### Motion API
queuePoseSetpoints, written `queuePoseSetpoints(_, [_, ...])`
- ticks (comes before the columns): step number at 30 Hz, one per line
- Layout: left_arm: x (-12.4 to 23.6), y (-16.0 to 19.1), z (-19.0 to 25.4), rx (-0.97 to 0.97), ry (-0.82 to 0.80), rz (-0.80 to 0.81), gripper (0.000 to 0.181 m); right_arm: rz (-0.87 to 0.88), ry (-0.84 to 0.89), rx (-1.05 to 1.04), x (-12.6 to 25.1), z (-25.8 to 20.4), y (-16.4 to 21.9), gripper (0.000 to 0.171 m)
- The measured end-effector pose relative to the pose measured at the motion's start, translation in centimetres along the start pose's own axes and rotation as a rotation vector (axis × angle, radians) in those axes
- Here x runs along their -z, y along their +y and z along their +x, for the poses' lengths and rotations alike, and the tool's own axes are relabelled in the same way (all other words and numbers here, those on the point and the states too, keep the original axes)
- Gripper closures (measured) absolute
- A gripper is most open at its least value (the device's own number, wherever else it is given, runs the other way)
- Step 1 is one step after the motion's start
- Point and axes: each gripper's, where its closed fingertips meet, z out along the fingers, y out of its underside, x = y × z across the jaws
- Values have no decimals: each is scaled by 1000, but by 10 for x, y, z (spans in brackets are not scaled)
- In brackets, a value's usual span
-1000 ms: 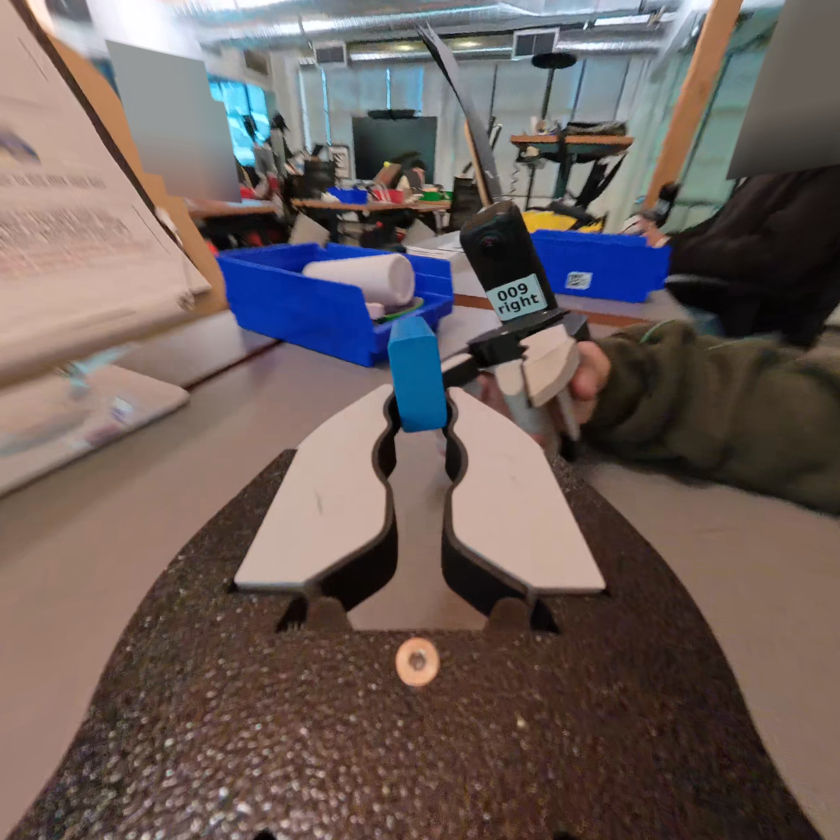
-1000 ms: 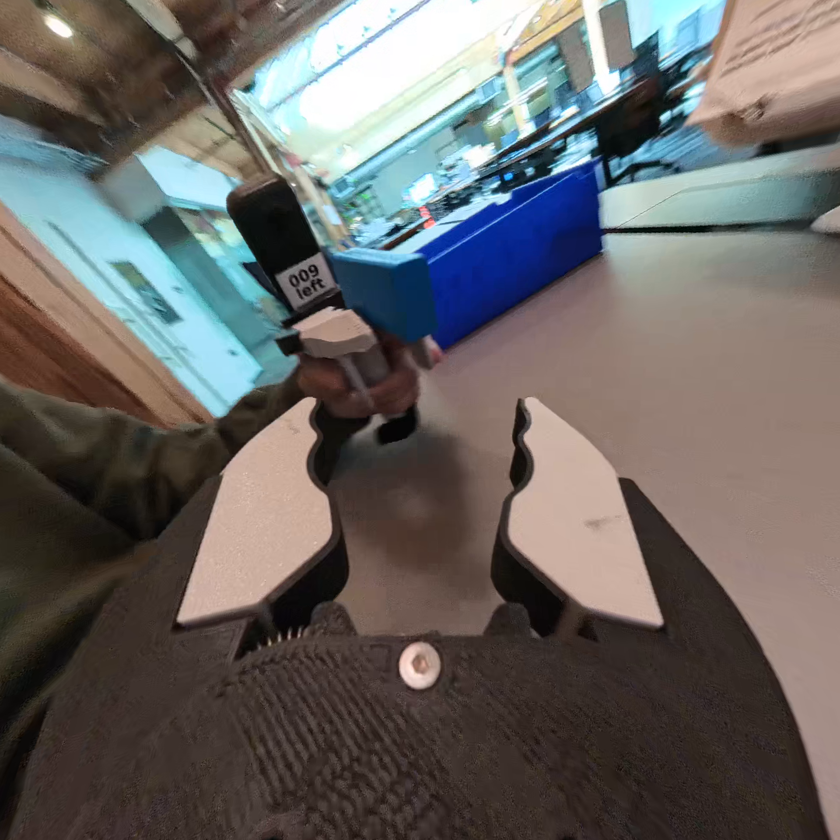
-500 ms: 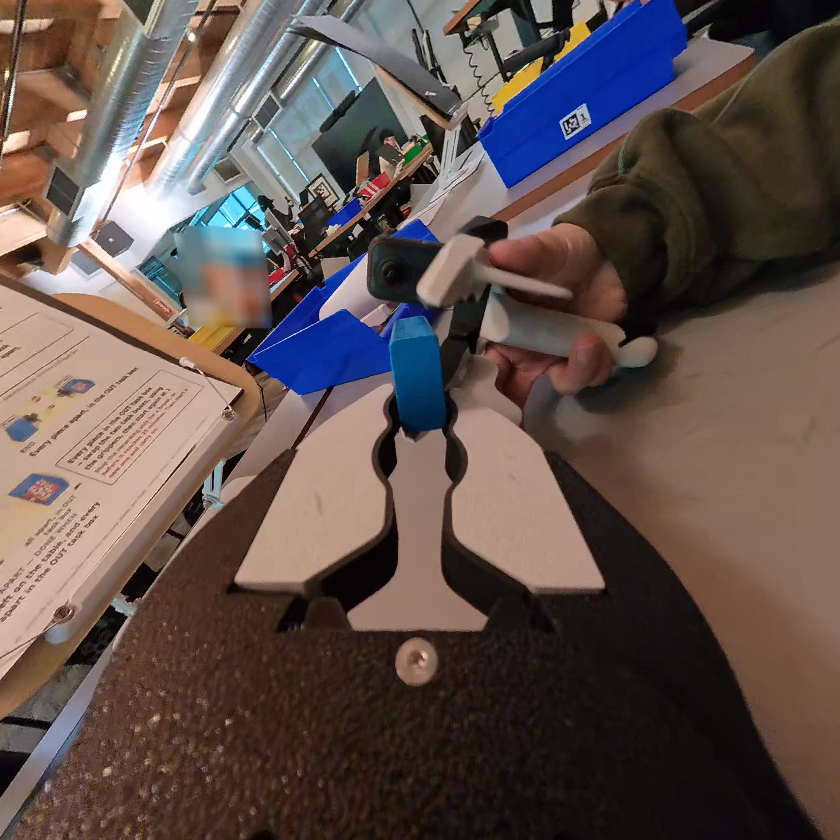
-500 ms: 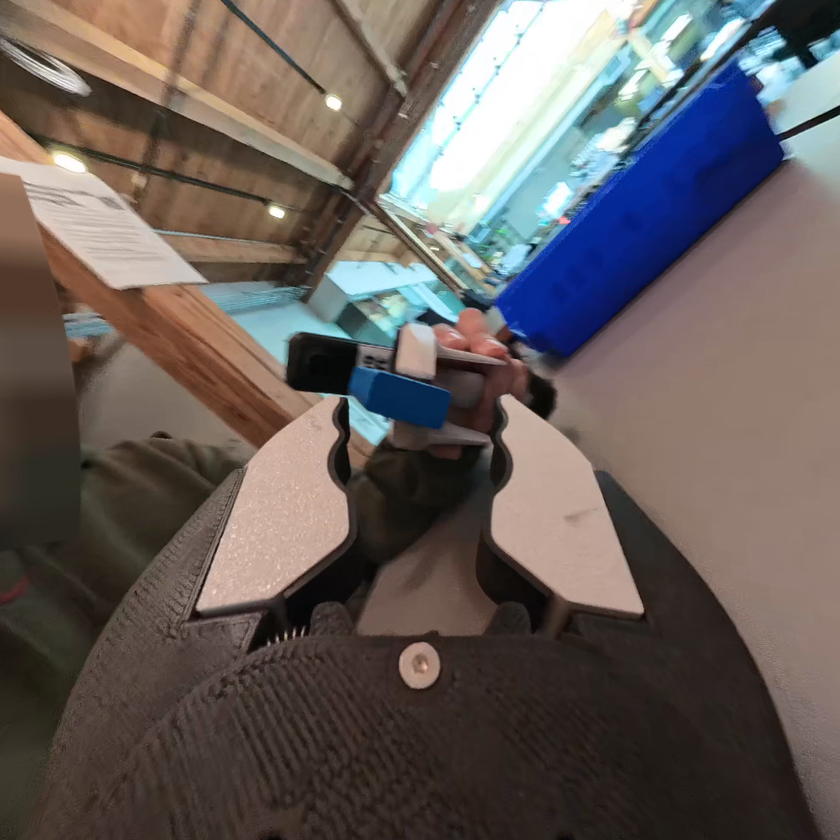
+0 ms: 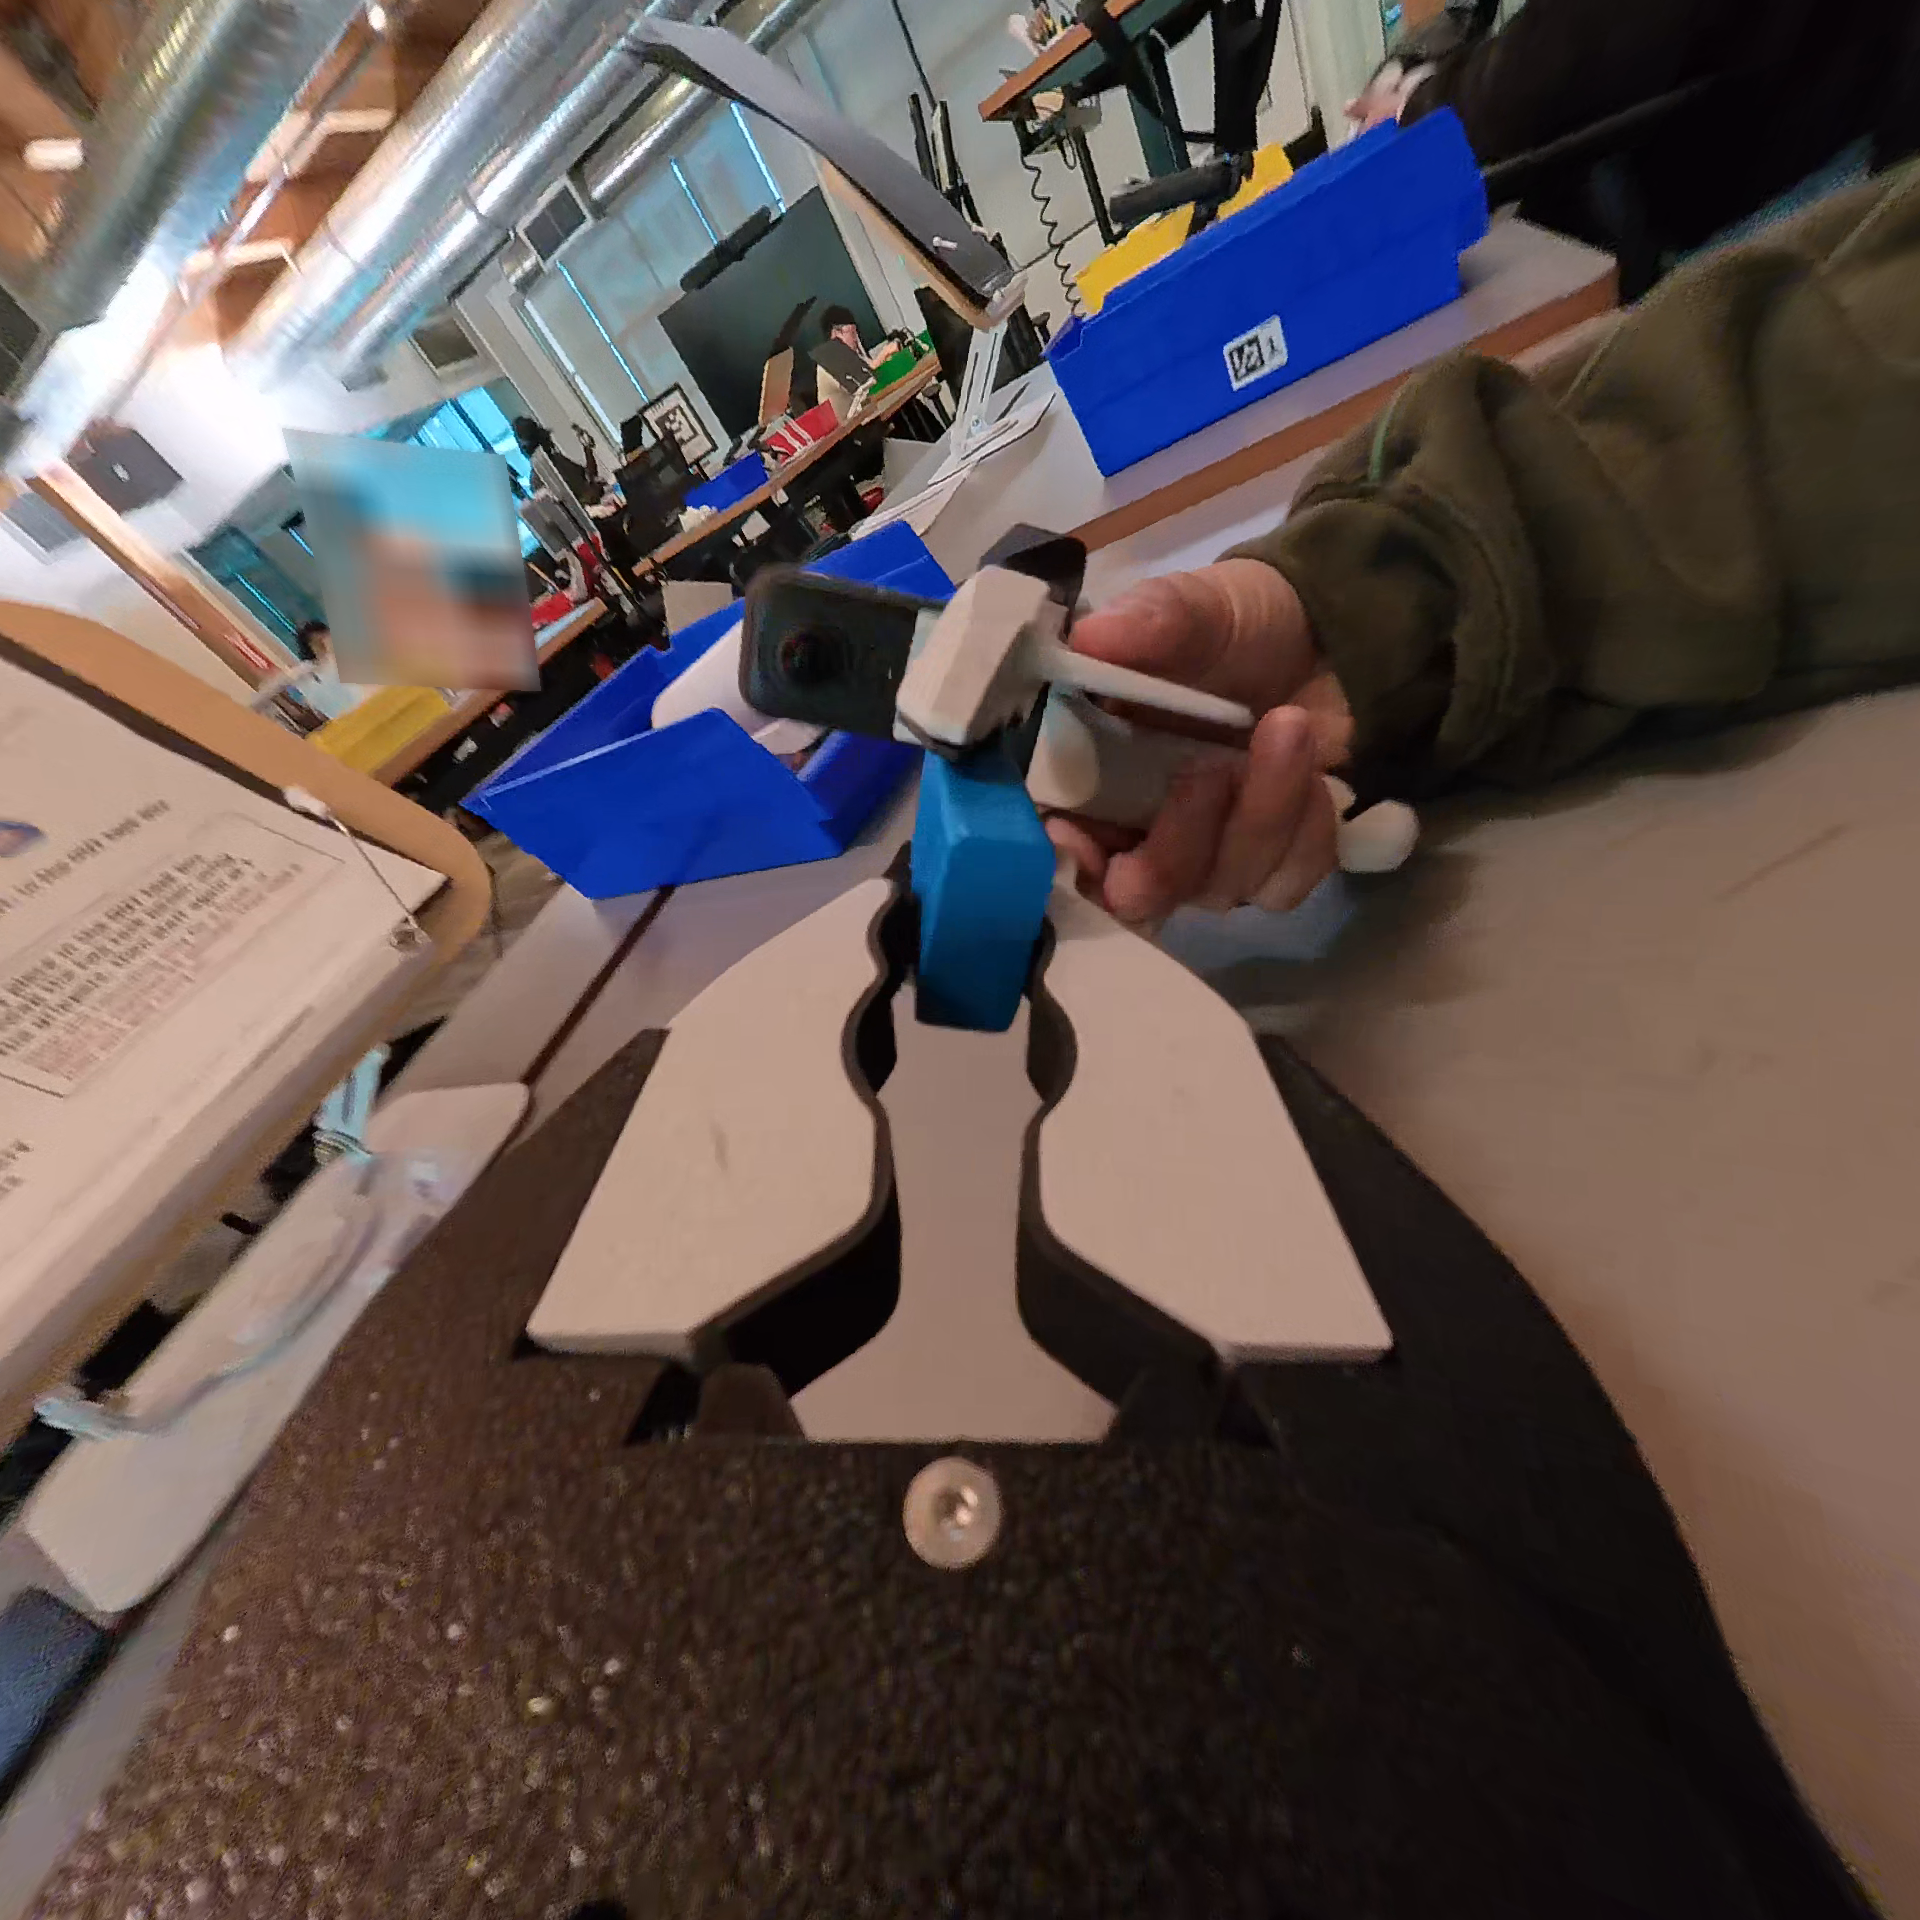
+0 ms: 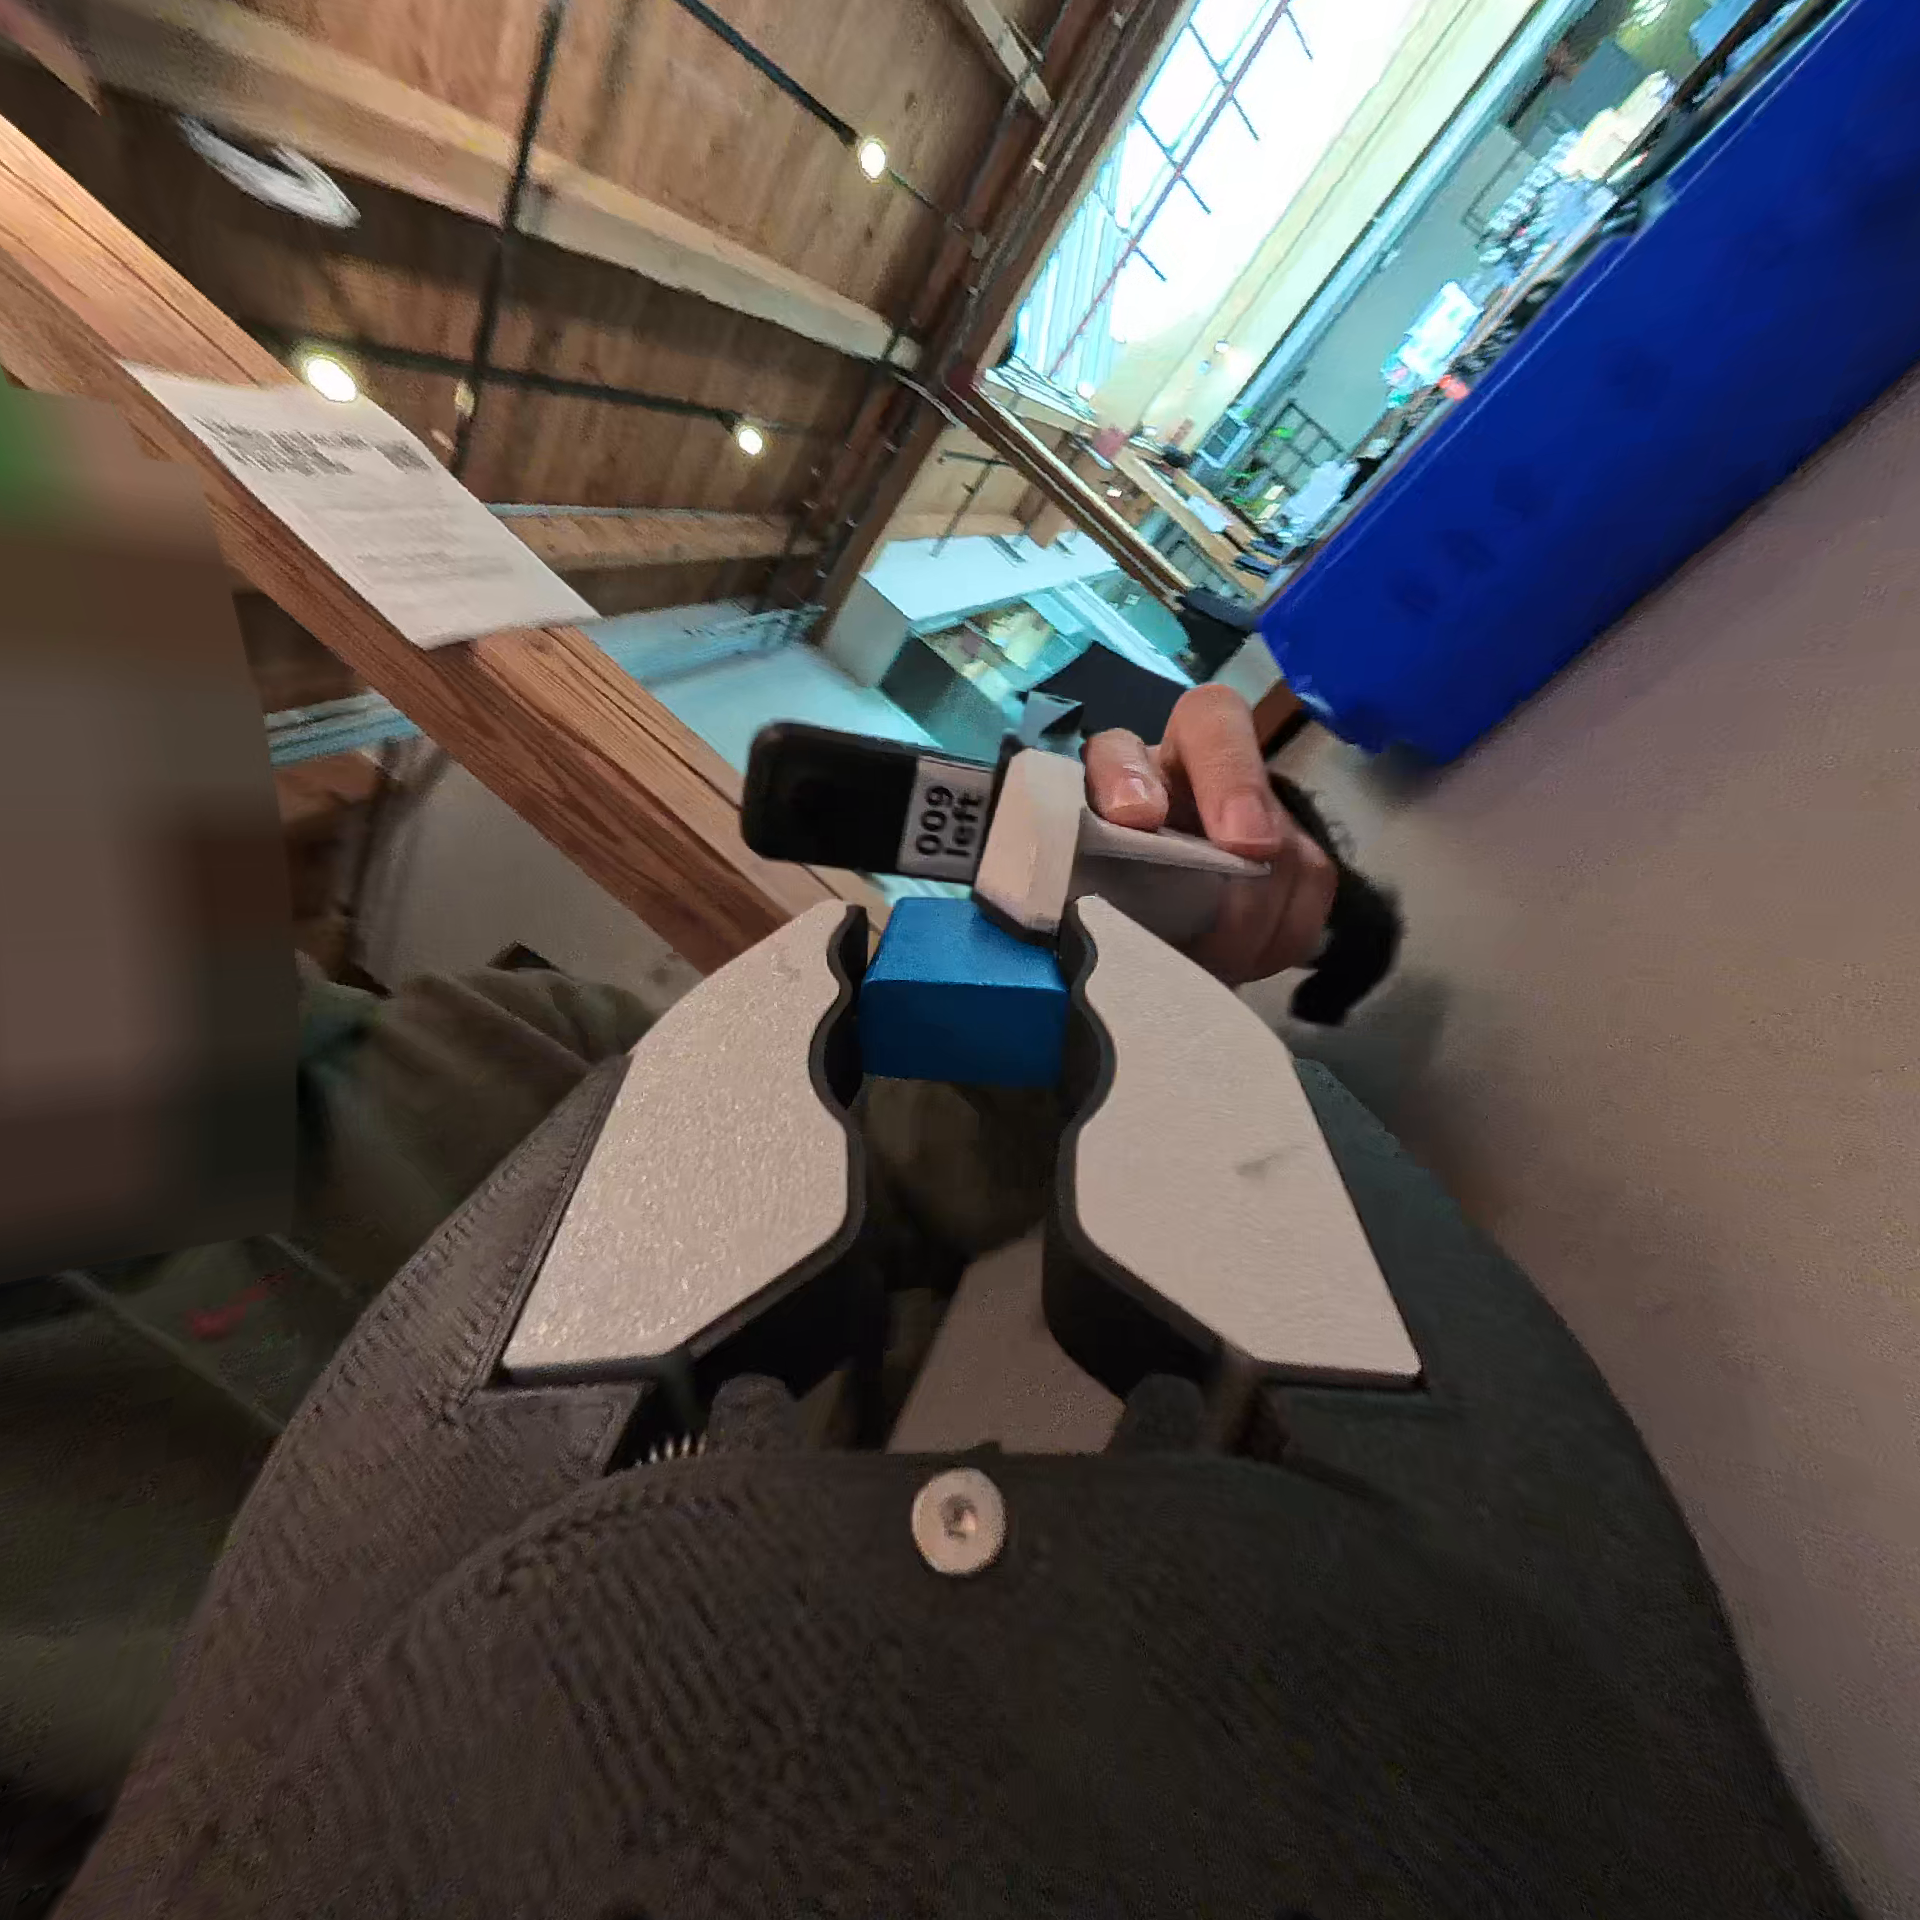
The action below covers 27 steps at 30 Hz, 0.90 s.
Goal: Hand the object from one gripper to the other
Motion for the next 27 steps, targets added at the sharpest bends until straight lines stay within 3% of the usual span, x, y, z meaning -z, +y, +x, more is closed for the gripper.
queuePoseSetpoints(5, [-1, 6, -15, 415, -2, -18, 107, 51, 276, 311, 20, 13, -25, 136])
queuePoseSetpoints(6, [-2, 6, -16, 527, 23, -16, 103, 75, 313, 371, 25, 14, -32, 136])
queuePoseSetpoints(10, [-3, 0, -16, 974, 154, 68, 108, 108, 489, 710, 41, 15, -48, 136])
queuePoseSetpoints(15, [0, -5, -18, 1461, 356, 197, 126, 61, 411, 1016, 26, -7, -36, 136])
queuePoseSetpoints(17, [7, -18, -20, 1551, 462, 292, 130, -18, 410, 1087, 20, -4, -26, 136])
queuePoseSetpoints(20, [5, -18, -6, 1562, 539, 217, 144, -71, 384, 1186, 12, -5, -15, 136])
queuePoseSetpoints(22, [2, -11, 1, 1542, 535, 155, 160, -119, 388, 1220, 10, -1, -9, 136])
queuePoseSetpoints(27, [5, -2, -2, 1399, 457, 121, 164, -236, 496, 1216, 15, 19, -3, 135])
